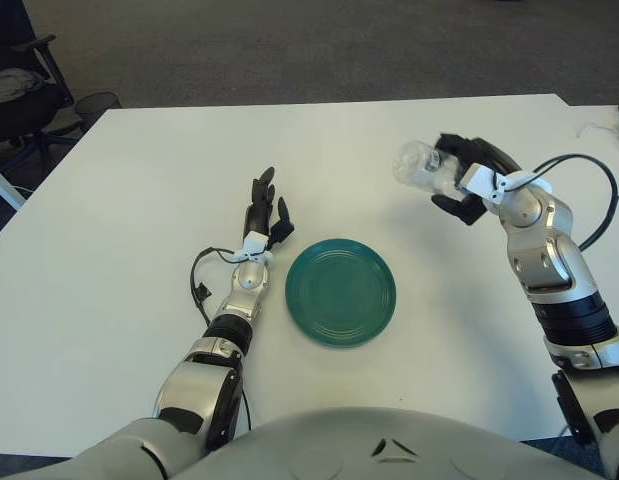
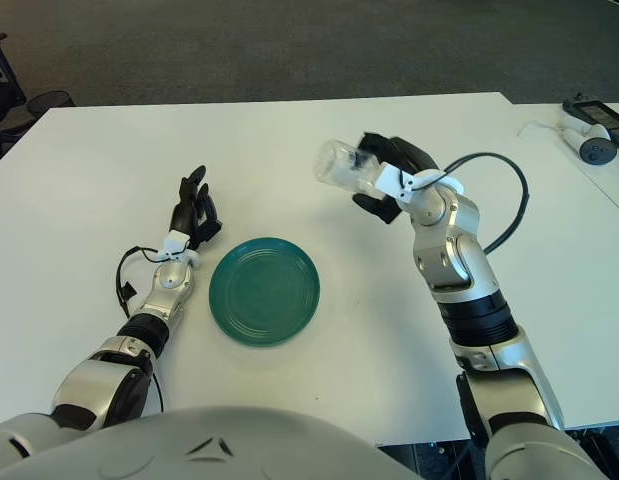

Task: Put the bottle into the plate.

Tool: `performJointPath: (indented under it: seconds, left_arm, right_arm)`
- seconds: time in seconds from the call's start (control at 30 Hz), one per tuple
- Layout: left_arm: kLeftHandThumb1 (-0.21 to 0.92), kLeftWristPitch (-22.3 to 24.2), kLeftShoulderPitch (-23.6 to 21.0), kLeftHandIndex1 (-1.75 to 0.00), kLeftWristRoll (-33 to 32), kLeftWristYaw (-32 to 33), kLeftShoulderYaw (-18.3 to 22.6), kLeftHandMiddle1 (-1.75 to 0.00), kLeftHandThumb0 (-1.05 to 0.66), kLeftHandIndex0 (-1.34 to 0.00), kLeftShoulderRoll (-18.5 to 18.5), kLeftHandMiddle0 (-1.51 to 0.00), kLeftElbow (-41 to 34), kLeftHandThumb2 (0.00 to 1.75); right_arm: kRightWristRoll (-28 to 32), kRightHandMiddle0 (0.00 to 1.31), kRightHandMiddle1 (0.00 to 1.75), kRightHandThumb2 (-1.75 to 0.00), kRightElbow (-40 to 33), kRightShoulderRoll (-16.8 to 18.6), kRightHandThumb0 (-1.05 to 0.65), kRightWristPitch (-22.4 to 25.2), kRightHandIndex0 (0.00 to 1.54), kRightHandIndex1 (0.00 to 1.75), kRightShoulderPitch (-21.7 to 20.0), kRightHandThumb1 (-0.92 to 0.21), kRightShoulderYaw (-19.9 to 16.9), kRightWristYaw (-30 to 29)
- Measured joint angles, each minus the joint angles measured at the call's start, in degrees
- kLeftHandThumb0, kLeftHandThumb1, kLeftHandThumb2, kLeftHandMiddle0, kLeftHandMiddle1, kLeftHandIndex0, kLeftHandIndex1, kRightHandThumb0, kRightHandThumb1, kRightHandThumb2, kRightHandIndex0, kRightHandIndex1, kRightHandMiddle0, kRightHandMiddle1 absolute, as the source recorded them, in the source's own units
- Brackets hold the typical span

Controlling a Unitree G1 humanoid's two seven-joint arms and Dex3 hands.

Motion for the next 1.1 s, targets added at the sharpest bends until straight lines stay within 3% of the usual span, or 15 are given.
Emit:
performJointPath:
  seconds: [0.13,0.23,0.53,0.7,0.9,1.1]
  left_arm:
    - [0.92,0.0,0.0,-0.65,0.0,0.0,0.0,-0.02,-0.78,0.0,0.1,-0.33,0.0,0.96]
    - [0.92,0.0,0.0,-0.65,0.0,0.0,-0.1,-0.02,-0.8,0.0,0.2,-0.33,0.1,0.96]
    - [0.92,0.0,0.0,-0.62,0.4,0.0,-0.5,-0.01,-0.82,0.0,0.8,-0.32,0.1,0.98]
    - [0.92,0.1,0.0,-0.63,0.6,0.1,-0.8,-0.01,-0.81,0.0,0.8,-0.32,0.1,0.99]
    - [0.92,0.0,-0.2,-0.64,0.5,0.0,-0.9,0.0,-0.8,0.0,1.0,-0.3,0.7,0.98]
    - [0.92,0.0,-0.5,-0.64,0.0,-1.1,-0.7,0.0,-0.8,0.0,1.0,-0.29,1.5,0.97]
  right_arm:
    - [0.1,0.58,1.75,-1.58,-3.6,1.1,0.0,-1.0,0.85,1.63,-2.5,-0.05,0.0,-0.2]
    - [0.4,0.59,1.75,-1.59,-4.0,2.3,0.0,-4.5,0.86,1.62,-3.5,-0.04,0.0,-2.1]
    - [3.7,0.64,1.75,-1.63,-4.0,5.9,0.0,-12.4,0.92,1.55,-3.5,0.01,2.4,-3.7]
    - [6.1,0.66,1.75,-1.65,-4.1,6.2,0.0,-15.4,0.93,1.55,-3.5,0.03,4.0,-0.7]
    - [2.1,0.64,1.75,-1.66,-7.5,7.3,0.0,-17.3,0.9,1.62,0.5,0.02,11.8,0.0]
    - [0.8,0.62,1.75,-1.65,-5.6,9.1,0.0,-20.6,0.87,1.67,3.7,0.0,18.0,0.4]
